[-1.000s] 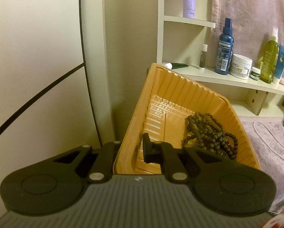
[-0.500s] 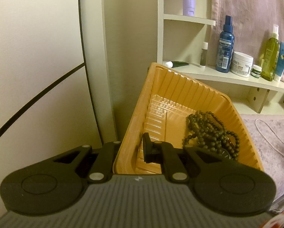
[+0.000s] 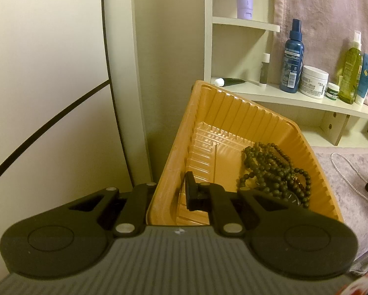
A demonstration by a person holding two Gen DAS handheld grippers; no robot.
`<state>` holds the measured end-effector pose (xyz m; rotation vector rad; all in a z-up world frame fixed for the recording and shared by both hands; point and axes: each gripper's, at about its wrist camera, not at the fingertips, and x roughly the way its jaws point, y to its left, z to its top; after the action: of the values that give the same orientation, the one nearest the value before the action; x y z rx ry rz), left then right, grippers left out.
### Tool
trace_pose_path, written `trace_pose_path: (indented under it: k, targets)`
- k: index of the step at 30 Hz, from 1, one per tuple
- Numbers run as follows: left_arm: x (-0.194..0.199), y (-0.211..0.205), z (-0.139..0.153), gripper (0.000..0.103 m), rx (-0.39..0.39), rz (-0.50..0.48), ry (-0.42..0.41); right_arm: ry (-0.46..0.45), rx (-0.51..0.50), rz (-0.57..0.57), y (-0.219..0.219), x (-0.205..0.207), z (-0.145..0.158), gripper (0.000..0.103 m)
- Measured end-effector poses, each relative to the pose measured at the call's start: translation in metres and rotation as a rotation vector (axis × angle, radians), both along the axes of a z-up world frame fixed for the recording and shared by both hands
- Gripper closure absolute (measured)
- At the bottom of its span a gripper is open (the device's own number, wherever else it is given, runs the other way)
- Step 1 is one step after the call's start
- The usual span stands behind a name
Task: Organize jewelry
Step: 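Move the right tool to the white pearl strand and pinch it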
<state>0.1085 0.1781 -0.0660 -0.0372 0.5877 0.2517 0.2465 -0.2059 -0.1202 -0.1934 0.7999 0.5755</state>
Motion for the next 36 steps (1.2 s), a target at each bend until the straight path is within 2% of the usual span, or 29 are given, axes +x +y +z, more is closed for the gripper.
trace_pose_path:
  k: [3, 7, 12, 18, 28, 36]
  targets:
    - [0.0, 0.0, 0.0, 0.093, 0.001, -0.001, 0.001, -0.028, -0.048, 0.051, 0.01, -0.003, -0.002, 0.09]
    - [0.0, 0.0, 0.0, 0.093, -0.002, 0.002, 0.0, -0.005, -0.044, 0.044, 0.014, -0.001, -0.003, 0.101]
    - [0.0, 0.0, 0.0, 0.093, -0.002, 0.0, -0.001, 0.042, 0.017, 0.004, 0.008, 0.003, 0.0, 0.101]
    - [0.0, -0.001, 0.0, 0.093, -0.003, 0.0, -0.002, 0.07, 0.159, -0.04, -0.007, 0.001, 0.022, 0.101]
    - [0.001, 0.0, 0.0, 0.093, 0.0, -0.003, 0.005, -0.028, 0.226, 0.019, -0.002, -0.012, 0.087, 0.101]
    - [0.001, 0.001, 0.0, 0.093, 0.001, -0.008, 0.003, -0.112, 0.281, 0.113, 0.027, -0.022, 0.152, 0.101]
